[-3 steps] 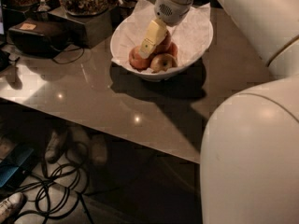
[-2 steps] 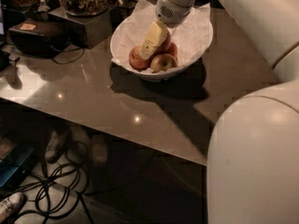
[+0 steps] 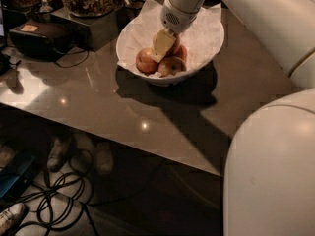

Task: Pick apple from white bowl

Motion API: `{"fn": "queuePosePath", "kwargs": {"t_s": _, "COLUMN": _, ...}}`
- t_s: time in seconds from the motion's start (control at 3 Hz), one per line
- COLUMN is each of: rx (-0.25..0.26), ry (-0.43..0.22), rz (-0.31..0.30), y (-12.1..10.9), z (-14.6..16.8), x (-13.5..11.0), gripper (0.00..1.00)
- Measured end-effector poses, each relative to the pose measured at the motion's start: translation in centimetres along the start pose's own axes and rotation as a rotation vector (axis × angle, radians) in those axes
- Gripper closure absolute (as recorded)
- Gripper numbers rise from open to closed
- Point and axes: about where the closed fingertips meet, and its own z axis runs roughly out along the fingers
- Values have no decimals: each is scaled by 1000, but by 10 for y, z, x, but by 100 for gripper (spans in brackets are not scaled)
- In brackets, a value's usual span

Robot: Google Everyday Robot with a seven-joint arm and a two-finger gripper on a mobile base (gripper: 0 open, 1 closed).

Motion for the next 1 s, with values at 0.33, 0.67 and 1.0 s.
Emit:
{"fn": "queuePosePath", "kwargs": {"t_s": 0.33, "rx": 0, "ry": 0, "rz": 0, "y": 0, "z": 0, "x": 0, "gripper": 61}}
{"fn": "queuePosePath", "kwargs": {"t_s": 0.67, "rx": 0, "ry": 0, "rz": 0, "y": 0, "z": 0, "x": 0, "gripper": 84}}
{"fn": "queuePosePath", "kwargs": {"t_s": 1.0, "rx": 36, "ry": -18, "rz": -10, "y": -1, "z": -33, "x": -14, "gripper": 100}}
